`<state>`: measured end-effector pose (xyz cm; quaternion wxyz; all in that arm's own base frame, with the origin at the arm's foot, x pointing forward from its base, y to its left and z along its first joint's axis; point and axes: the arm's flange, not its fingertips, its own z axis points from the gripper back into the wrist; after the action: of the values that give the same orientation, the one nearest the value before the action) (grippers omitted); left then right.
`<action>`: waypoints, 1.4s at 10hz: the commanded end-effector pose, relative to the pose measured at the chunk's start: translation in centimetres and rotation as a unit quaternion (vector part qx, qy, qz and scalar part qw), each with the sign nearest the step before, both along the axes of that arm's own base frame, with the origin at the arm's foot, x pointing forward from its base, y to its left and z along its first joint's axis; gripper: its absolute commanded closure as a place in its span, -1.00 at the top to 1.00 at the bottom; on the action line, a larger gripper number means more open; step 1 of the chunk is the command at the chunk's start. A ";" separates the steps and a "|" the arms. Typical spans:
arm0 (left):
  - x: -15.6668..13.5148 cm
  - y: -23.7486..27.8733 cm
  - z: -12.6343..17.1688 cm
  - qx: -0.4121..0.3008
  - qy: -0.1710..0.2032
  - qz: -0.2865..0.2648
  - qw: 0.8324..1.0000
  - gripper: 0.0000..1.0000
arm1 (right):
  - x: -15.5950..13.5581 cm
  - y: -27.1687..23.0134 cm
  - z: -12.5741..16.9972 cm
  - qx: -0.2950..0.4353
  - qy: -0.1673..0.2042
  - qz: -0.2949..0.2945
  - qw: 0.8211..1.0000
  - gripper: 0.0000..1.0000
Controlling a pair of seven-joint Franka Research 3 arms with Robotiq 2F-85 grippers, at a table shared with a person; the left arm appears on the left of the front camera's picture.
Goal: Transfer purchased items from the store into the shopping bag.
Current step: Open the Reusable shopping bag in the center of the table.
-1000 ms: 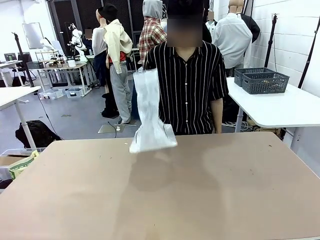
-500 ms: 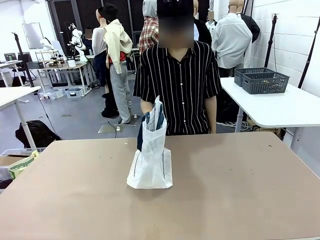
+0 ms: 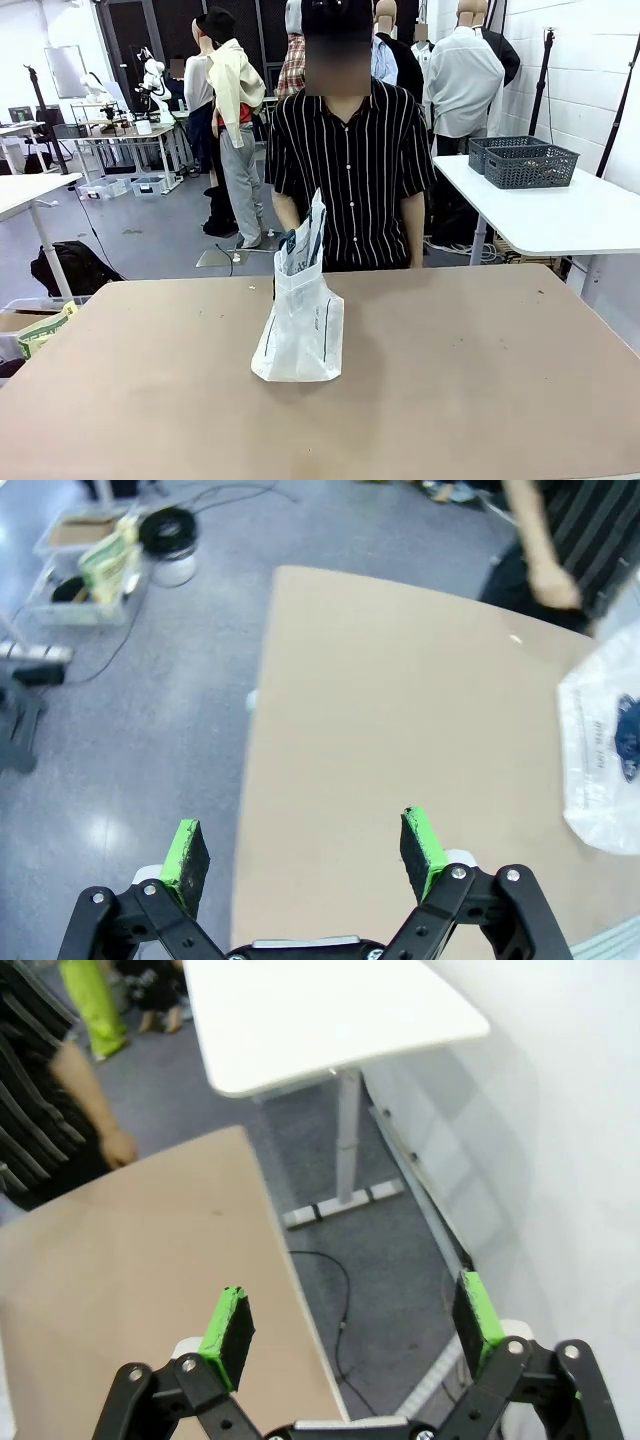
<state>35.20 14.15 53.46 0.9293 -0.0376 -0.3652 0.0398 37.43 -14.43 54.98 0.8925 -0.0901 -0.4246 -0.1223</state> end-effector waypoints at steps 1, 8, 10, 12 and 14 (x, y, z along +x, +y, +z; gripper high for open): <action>2.6 -4.1 2.2 -0.016 -0.025 -0.085 0.996 1.00 | 1.8 5.7 2.2 0.009 -0.002 0.070 0.997 1.00; 3.3 -9.5 4.3 -0.017 -0.039 -0.114 0.993 1.00 | 2.8 13.9 3.1 0.009 0.006 0.140 0.990 1.00; 6.2 -12.5 4.7 -0.055 -0.050 -0.157 0.985 1.00 | 4.1 18.0 3.9 0.021 0.024 0.151 0.988 1.00; 10.5 -17.6 6.5 -0.073 -0.056 -0.235 0.968 1.00 | 5.9 23.2 5.5 0.054 0.048 0.192 0.979 1.00; 14.4 -22.9 8.0 -0.121 -0.046 -0.311 0.942 1.00 | 7.0 28.6 4.7 0.079 0.116 0.247 0.959 1.00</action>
<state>45.76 -9.45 61.13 0.8807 -0.2102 -0.3848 -0.1792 42.86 13.35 59.71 0.9290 0.0529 -0.3599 0.0683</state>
